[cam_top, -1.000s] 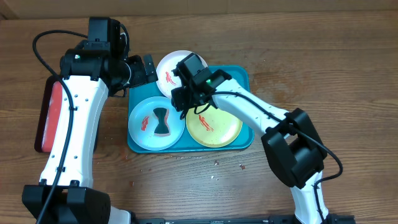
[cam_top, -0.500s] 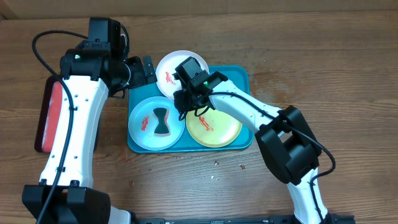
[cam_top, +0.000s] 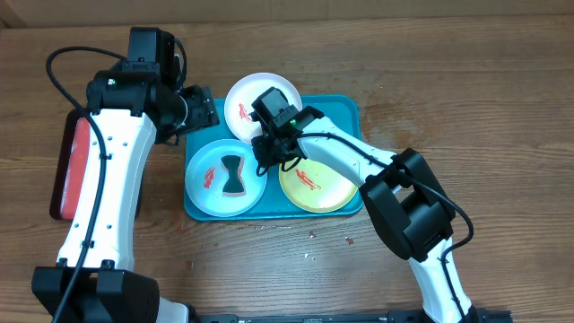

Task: Clean dirty plates on tray and stack at the side
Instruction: 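Hold the light-blue plate with the right gripper and scrub it with the sponge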

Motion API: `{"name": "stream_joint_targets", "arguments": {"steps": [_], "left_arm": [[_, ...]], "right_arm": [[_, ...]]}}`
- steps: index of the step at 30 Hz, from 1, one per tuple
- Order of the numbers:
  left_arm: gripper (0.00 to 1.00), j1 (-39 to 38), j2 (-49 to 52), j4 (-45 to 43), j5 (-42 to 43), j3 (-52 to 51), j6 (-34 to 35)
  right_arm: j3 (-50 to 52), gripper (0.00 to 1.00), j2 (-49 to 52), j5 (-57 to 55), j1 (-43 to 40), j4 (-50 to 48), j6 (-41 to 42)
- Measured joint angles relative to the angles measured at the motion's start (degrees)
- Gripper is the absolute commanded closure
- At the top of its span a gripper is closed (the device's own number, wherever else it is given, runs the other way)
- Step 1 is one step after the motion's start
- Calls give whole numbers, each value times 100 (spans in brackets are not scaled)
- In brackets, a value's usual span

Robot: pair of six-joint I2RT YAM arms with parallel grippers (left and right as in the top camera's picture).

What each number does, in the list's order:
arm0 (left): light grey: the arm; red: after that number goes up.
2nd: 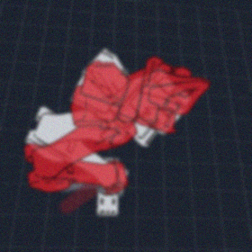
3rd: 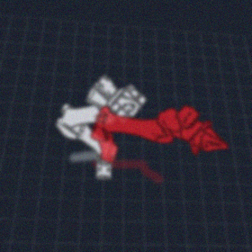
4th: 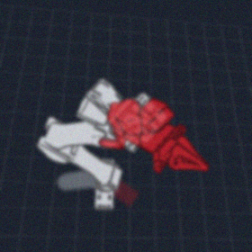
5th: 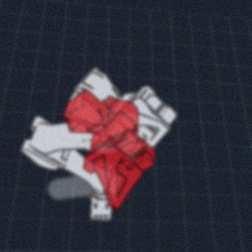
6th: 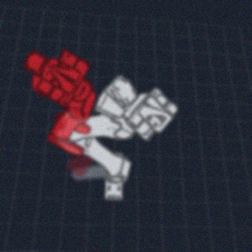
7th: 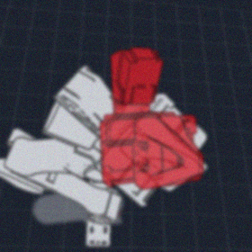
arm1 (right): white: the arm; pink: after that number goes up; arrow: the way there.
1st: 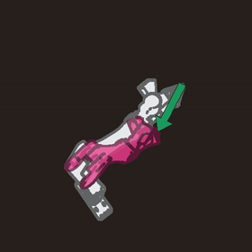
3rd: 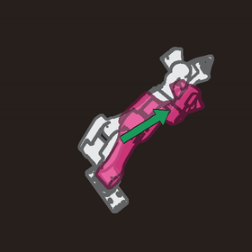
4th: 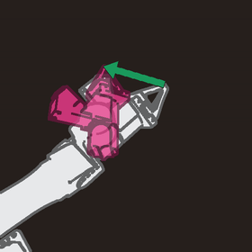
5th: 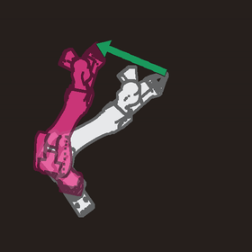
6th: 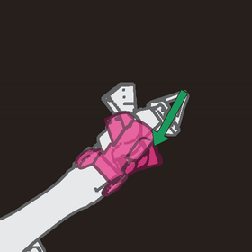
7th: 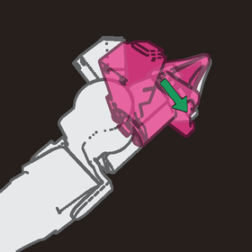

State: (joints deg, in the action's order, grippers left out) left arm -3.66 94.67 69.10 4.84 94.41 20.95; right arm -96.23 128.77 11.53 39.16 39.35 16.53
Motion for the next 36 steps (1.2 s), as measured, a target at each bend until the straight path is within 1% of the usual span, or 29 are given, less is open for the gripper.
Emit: {"name": "stream_joint_targets", "arguments": {"steps": [3, 7, 11, 16, 17, 24, 27, 31, 33, 36], "left_arm": [[37, 0, 0, 15, 52, -190, -57], [40, 0, 2, -129, 260, -658, -162], [41, 0, 4, -527, 516, -1270, -284], [57, 0, 13, -1132, 820, -1993, -396], [58, 0, 13, -1244, 857, -2118, -409], [55, 0, 17, -2210, 955, -2992, -442], [56, 0, 28, -2771, 960, -3383, -435], [56, -70, 146, -3084, 953, -3558, -389], [54, -186, 275, -3215, 949, -3558, -354], [55, -400, 476, -3294, 879, -3558, -313]], "right_arm": [[0, 80, 0, 2, 0, 57, 39], [-11, 79, 0, 7, 0, 146, 125], [-22, 78, 0, 4, 0, 240, 155], [-42, 78, 0, 22, 0, 299, 170], [-42, 78, 0, 24, -2, 306, 173], [-44, 78, 0, 55, -2, 313, 258], [-44, 78, 0, 61, 0, 313, 275], [-44, 77, 0, 70, -2, 310, 278], [-44, 77, 0, 68, -2, 313, 275], [-44, 76, 0, 70, -2, 313, 278]]}}
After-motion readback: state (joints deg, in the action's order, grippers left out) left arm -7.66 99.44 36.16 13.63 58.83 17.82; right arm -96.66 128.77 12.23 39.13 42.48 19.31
